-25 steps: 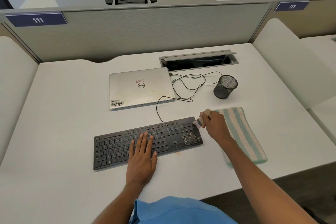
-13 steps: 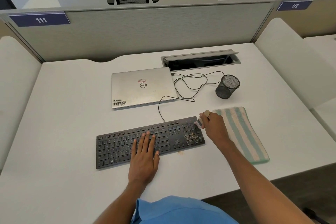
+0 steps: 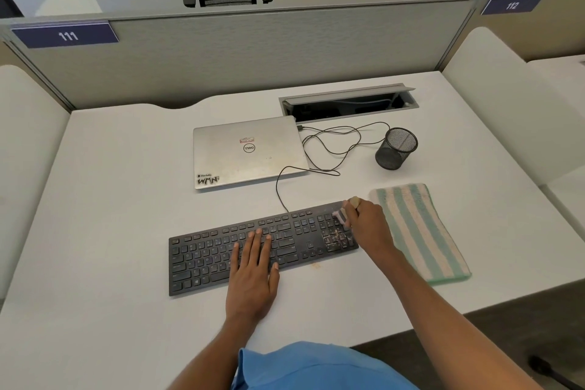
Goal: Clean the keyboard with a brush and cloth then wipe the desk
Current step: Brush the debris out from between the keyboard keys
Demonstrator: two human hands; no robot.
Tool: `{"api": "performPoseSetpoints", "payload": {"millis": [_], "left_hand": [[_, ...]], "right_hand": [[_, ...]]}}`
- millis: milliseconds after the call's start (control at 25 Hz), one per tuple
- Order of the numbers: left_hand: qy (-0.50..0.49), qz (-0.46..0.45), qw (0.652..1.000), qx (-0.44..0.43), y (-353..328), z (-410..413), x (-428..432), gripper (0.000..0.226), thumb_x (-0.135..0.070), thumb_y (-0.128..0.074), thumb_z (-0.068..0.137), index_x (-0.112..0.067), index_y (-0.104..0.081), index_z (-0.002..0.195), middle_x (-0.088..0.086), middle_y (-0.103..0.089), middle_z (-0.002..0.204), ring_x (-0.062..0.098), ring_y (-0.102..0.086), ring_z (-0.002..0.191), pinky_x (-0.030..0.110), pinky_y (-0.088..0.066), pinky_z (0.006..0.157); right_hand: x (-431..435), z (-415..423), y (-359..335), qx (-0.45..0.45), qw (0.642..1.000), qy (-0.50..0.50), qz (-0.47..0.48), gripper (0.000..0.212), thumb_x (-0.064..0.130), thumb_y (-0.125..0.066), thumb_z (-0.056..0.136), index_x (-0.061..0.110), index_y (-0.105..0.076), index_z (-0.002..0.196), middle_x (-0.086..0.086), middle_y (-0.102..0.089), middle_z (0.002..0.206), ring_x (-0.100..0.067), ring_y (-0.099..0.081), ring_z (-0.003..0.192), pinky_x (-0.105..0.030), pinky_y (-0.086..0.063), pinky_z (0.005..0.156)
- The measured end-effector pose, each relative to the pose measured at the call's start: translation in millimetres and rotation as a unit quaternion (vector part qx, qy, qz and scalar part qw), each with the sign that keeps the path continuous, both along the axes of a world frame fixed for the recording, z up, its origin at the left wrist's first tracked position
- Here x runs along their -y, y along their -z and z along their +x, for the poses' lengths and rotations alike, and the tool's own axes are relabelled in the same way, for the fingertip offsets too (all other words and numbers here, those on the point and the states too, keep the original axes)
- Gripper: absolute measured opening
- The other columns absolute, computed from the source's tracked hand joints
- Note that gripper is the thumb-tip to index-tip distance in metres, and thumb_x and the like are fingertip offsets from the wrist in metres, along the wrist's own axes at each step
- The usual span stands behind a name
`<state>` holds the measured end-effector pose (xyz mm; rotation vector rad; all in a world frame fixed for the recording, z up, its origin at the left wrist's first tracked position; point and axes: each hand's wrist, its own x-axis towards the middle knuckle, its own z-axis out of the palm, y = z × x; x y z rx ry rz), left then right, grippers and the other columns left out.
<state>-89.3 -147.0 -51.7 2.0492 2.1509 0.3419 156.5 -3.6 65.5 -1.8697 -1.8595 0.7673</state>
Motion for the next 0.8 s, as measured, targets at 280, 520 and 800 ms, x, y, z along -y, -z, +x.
{"api": "performPoseSetpoints", "payload": {"millis": [280, 520, 800], "left_hand": [[-0.001, 0.000, 1.000, -0.001, -1.2, 0.4, 0.3, 0.064, -0.044, -0.028, 0.109, -0.019, -0.025, 0.168, 0.003, -0.014, 0.177, 0.020, -0.005, 0.164, 0.055, -0.012, 0.130], [0.000, 0.000, 1.000, -0.003, -1.2, 0.7, -0.8, 0.064, -0.043, -0.030, 0.108, -0.018, -0.026, 0.168, 0.003, -0.014, 0.177, 0.020, -0.006, 0.164, 0.055, -0.013, 0.130], [-0.001, -0.003, 1.000, -0.002, 0.2, -0.3, -1.0, 0.065, -0.043, -0.031, 0.108, -0.019, -0.024, 0.168, 0.003, -0.013, 0.177, 0.020, -0.005, 0.164, 0.056, -0.015, 0.130]], "right_hand": [[-17.0, 4.4, -8.3, 0.007, 1.000, -0.004, -0.003, 0.046, 0.031, -0.046, 0.105, 0.006, -0.057, 0.068, -0.005, -0.066, 0.059, -0.016, -0.063, 0.055, -0.036, -0.054, 0.060], [-3.9, 0.6, -0.6, 0.029, 0.999, -0.018, -0.021, 0.046, 0.032, -0.044, 0.105, 0.013, -0.056, 0.065, 0.004, -0.062, 0.056, -0.012, -0.060, 0.053, -0.036, -0.053, 0.056], [-8.5, -13.1, -6.1, -0.024, 0.999, -0.013, 0.022, 0.044, 0.033, -0.045, 0.105, 0.009, -0.057, 0.069, 0.000, -0.063, 0.058, -0.019, -0.061, 0.055, -0.038, -0.050, 0.057]]}}
